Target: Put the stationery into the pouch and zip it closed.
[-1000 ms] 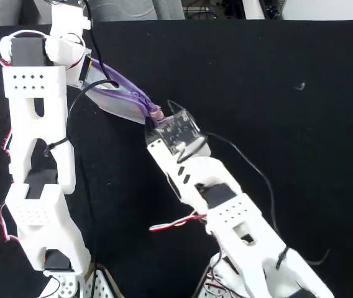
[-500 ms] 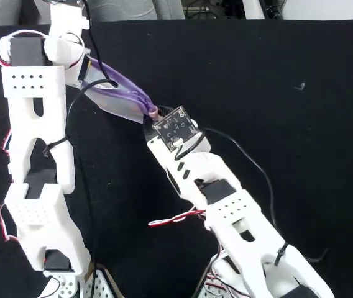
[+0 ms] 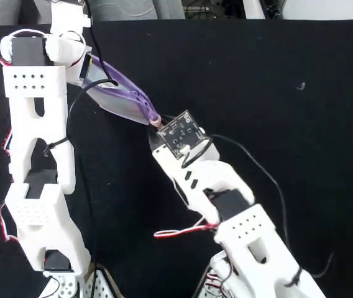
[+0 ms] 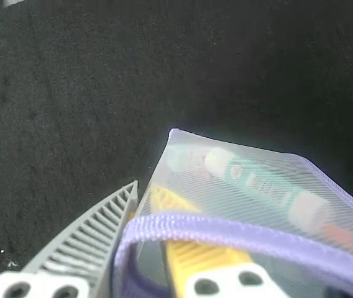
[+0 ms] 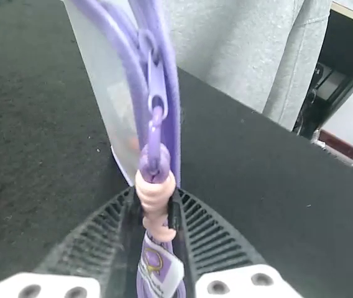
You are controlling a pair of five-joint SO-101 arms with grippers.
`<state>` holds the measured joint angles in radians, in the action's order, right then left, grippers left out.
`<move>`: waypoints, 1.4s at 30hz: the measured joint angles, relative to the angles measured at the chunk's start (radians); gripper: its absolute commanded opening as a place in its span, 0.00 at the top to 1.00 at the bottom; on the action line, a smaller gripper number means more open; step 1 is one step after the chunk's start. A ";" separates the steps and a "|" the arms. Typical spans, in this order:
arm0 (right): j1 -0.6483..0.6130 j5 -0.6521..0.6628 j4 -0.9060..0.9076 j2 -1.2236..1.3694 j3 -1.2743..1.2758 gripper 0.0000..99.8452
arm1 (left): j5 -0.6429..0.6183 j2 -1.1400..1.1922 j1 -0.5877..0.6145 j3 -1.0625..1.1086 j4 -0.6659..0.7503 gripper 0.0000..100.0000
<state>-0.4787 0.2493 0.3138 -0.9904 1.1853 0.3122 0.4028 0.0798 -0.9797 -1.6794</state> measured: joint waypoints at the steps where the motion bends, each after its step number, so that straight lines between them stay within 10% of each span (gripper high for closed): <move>1: 0.000 0.000 0.021 -0.018 -0.011 0.99 | 0.000 0.000 -0.002 0.000 0.000 0.97; 11: 0.000 0.002 0.233 0.020 -0.221 0.99 | 0.002 -0.002 -0.103 -0.023 0.012 0.78; 42: 0.365 -0.035 0.663 0.884 -1.200 0.99 | -0.172 0.029 -0.158 -0.641 -0.044 0.77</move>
<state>-0.1135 0.2140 0.9766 -0.1066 -0.0146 0.1404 0.4319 -0.0783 -1.6210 -1.7238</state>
